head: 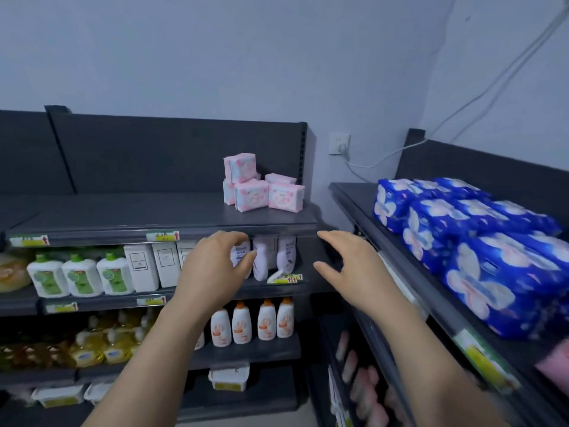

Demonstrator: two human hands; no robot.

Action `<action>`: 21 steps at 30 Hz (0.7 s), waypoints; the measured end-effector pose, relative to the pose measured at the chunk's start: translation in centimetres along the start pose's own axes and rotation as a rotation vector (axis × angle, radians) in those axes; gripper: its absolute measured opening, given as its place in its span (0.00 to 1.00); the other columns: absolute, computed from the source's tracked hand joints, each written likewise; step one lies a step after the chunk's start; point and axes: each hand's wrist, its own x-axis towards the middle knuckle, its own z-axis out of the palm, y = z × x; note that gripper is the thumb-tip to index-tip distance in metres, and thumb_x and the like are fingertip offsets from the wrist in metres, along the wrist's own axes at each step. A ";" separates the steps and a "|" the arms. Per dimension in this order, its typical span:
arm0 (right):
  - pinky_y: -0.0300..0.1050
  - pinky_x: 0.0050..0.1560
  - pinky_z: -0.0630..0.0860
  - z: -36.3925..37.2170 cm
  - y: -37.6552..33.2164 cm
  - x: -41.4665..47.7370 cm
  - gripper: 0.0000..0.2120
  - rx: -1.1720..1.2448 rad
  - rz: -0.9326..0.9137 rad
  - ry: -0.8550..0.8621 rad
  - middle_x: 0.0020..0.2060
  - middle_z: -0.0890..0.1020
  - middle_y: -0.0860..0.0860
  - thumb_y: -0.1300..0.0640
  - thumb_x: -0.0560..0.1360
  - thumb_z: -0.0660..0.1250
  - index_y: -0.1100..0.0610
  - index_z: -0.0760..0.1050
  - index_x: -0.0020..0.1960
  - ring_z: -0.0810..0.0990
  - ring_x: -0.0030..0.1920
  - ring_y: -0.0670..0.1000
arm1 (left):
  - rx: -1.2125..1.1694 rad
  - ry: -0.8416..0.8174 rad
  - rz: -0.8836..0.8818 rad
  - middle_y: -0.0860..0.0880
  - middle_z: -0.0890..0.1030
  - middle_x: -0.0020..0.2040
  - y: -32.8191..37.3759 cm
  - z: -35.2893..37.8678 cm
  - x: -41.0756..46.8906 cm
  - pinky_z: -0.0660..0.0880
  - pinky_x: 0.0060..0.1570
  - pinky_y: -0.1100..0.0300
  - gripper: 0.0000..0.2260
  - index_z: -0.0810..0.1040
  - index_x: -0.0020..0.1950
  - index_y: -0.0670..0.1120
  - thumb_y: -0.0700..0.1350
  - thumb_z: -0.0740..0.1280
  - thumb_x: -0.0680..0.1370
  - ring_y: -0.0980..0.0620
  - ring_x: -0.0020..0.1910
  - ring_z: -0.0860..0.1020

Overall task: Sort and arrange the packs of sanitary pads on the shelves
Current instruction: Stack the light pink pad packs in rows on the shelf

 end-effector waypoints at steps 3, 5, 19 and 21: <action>0.50 0.71 0.64 2.2 1.8 4.1 0.26 0.007 -0.009 -0.025 0.68 0.74 0.48 0.50 0.75 0.69 0.51 0.69 0.72 0.70 0.68 0.49 | 0.024 -0.006 -0.030 0.51 0.79 0.62 -1.6 2.3 3.4 0.74 0.55 0.54 0.18 0.76 0.66 0.51 0.54 0.66 0.78 0.49 0.59 0.76; 0.50 0.71 0.64 3.8 2.9 6.6 0.26 0.014 -0.011 -0.044 0.68 0.73 0.47 0.50 0.76 0.69 0.51 0.68 0.72 0.69 0.69 0.49 | 0.025 -0.004 -0.047 0.49 0.78 0.62 -2.9 3.8 5.9 0.74 0.57 0.52 0.19 0.75 0.67 0.49 0.53 0.67 0.78 0.47 0.60 0.75; 0.50 0.69 0.66 12.6 7.6 24.8 0.25 -0.006 0.100 -0.038 0.66 0.75 0.49 0.52 0.76 0.69 0.54 0.69 0.71 0.70 0.67 0.51 | 0.059 -0.111 0.079 0.46 0.70 0.69 -11.0 14.2 29.7 0.69 0.60 0.52 0.21 0.69 0.70 0.42 0.46 0.66 0.78 0.44 0.66 0.68; 0.51 0.69 0.65 13.7 8.1 27.2 0.25 -0.015 0.117 -0.027 0.66 0.75 0.50 0.53 0.76 0.69 0.55 0.70 0.71 0.71 0.67 0.52 | 0.091 -0.142 0.126 0.46 0.69 0.70 -12.0 16.1 32.6 0.68 0.60 0.53 0.22 0.67 0.71 0.43 0.46 0.65 0.78 0.44 0.67 0.67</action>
